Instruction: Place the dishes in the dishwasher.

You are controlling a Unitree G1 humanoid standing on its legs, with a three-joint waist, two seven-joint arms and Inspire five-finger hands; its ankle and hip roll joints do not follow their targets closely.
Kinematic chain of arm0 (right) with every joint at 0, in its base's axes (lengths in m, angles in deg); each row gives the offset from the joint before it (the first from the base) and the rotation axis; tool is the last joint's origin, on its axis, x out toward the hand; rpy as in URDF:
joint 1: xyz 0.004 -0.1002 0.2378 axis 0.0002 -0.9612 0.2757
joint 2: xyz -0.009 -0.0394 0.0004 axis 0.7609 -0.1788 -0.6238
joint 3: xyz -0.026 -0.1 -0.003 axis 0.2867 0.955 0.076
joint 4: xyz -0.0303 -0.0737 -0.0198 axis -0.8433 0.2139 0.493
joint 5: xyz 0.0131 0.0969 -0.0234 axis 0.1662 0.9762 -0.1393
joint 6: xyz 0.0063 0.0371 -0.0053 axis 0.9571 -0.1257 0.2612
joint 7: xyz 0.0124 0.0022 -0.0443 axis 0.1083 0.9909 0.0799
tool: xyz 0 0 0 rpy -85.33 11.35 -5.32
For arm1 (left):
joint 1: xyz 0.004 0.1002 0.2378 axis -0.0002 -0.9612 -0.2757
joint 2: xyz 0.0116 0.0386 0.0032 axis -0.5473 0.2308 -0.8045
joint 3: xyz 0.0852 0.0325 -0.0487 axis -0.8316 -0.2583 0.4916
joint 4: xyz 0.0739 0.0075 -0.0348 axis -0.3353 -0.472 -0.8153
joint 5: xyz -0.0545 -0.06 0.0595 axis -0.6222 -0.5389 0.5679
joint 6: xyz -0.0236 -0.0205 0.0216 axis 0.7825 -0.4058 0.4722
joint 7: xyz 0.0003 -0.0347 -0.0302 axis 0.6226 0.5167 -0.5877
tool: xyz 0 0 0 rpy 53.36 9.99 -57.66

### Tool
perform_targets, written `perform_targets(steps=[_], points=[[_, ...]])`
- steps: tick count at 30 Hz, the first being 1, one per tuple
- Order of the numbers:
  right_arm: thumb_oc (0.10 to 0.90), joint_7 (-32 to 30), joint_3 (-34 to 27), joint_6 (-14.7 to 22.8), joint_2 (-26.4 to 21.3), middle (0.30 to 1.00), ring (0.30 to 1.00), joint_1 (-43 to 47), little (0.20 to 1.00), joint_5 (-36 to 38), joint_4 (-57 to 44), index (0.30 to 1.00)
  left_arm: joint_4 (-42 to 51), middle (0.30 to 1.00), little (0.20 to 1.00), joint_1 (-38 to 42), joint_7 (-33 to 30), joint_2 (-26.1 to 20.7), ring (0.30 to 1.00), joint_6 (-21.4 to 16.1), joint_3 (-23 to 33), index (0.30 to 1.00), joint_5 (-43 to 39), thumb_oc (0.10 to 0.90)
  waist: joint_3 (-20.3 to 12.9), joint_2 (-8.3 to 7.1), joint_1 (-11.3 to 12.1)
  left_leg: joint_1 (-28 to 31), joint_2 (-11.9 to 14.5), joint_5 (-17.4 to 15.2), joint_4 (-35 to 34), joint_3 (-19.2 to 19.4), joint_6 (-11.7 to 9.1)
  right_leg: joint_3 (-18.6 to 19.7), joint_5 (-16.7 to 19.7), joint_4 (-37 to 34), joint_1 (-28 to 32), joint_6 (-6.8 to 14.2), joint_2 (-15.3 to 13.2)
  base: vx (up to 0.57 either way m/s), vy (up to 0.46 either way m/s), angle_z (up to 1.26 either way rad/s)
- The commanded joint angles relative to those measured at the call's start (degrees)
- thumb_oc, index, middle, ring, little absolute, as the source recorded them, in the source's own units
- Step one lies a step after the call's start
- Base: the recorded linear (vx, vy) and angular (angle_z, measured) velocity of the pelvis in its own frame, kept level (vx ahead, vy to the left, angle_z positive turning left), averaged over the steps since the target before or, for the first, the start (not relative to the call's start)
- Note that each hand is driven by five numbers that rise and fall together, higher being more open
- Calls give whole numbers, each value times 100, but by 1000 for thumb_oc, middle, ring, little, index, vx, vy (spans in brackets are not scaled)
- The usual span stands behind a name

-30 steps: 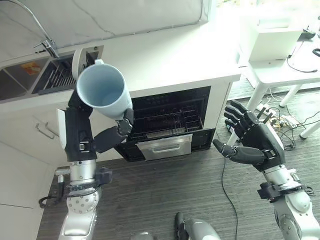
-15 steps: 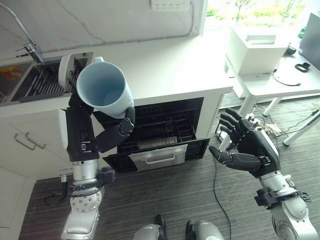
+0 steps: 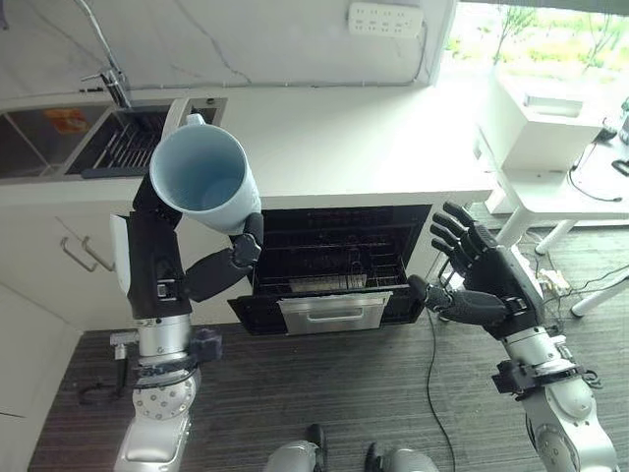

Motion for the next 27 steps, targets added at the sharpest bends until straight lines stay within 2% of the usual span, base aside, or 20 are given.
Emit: perform_targets(steps=[1,2,4,6,7,11,15,17,18,19,20,21,22,25,27], points=[[800,33,-33,786,199,900,900,568,900,-20,-335,900,460,300,300,547,-48,-261,300,-510,293,300,-31,400,-28,-51,-100,478,-98,-1115,20,-340,-417,-144,437,-1009,476,-220,-52,337,-285,-10],[800,66,-94,709,200,900,900,492,900,91,-355,900,471,300,300,548,68,-281,300,-491,265,300,-121,400,-9,-213,-253,680,-247,-1294,20,-334,-412,333,283,-1009,-159,-160,-309,321,-279,-12],[800,60,-90,630,192,900,900,508,900,106,-387,900,497,300,300,568,108,-279,300,-474,233,300,-145,400,-2,-221,-343,785,-274,-1351,20,-349,-399,551,415,-1009,-437,-108,-346,243,-184,4],[800,64,-72,587,216,900,900,518,900,89,-403,900,518,300,300,577,78,-266,300,-446,213,300,-112,400,8,-210,-374,839,-291,-1371,20,-373,-387,601,494,-1009,-551,-105,-352,217,-182,25],[800,81,-27,484,216,900,900,534,900,30,-449,900,601,300,300,594,-17,-221,300,-384,184,300,-94,400,1,-223,-456,996,-350,-1516,20,-471,-333,743,532,-1009,-731,-58,-307,272,-288,39],[800,-36,21,392,127,900,900,625,900,15,-480,900,641,300,300,572,-214,-203,300,-375,128,300,-73,400,-143,-252,-473,1159,-323,-1685,20,-410,-322,651,486,-1009,-630,-58,-287,267,-343,45],[800,-50,-121,207,-7,900,900,625,900,63,-563,900,754,300,300,470,-209,-104,300,-280,111,300,-357,400,-380,-176,-560,1532,-5,-1726,20,-119,-597,371,215,-1009,-406,-315,-258,235,-315,8],[800,10,-243,148,-64,900,900,512,900,172,-609,900,834,300,300,402,-170,-78,300,-282,125,300,-385,400,-416,-151,-562,1582,69,-1524,20,-44,-731,320,133,-1009,-295,-395,-228,160,-152,24],[800,68,-338,92,-132,900,900,434,900,223,-629,900,882,300,300,330,-135,-53,300,-315,162,300,-440,400,-417,-156,-515,1603,60,-1110,20,-15,-824,310,30,-1009,-174,-466,-221,182,-151,27],[800,124,-376,100,-168,900,900,405,900,274,-633,900,892,300,300,295,-131,-26,300,-361,171,300,-445,400,-392,-180,-483,1555,53,-871,20,9,-864,326,-34,-1009,-89,-508,-231,146,-122,20],[800,149,-390,107,-176,900,900,394,900,290,-631,900,893,300,300,285,-136,-10,300,-382,166,300,-434,400,-377,-197,-469,1530,47,-782,20,21,-880,334,-59,-1009,-55,-527,-241,79,-43,8],[800,188,-421,95,-192,900,900,390,900,257,-619,900,900,300,300,275,-142,26,300,-407,165,300,-449,400,-332,-210,-455,1350,115,-762,20,126,-875,352,-115,-1009,33,-532,-246,22,112,2],[800,129,-456,55,-234,900,900,517,900,202,-563,900,870,300,300,294,-212,67,300,-456,114,300,-493,400,-266,-106,-546,987,586,-858,20,490,-953,353,-220,-1009,129,-496,-192,3,162,15],[800,105,-494,147,-258,900,900,576,900,126,-534,900,772,300,300,341,-516,73,300,-481,31,300,-494,400,-228,18,-617,558,1129,-593,20,641,-1197,297,-350,-1009,220,-447,-236,-1,231,36],[800,77,-458,106,-308,900,900,623,900,169,-531,900,657,300,300,449,-745,74,300,-356,-76,300,-352,400,-254,37,-630,473,1180,-650,20,555,-1214,248,-407,-1009,237,-409,-333,41,290,22]])
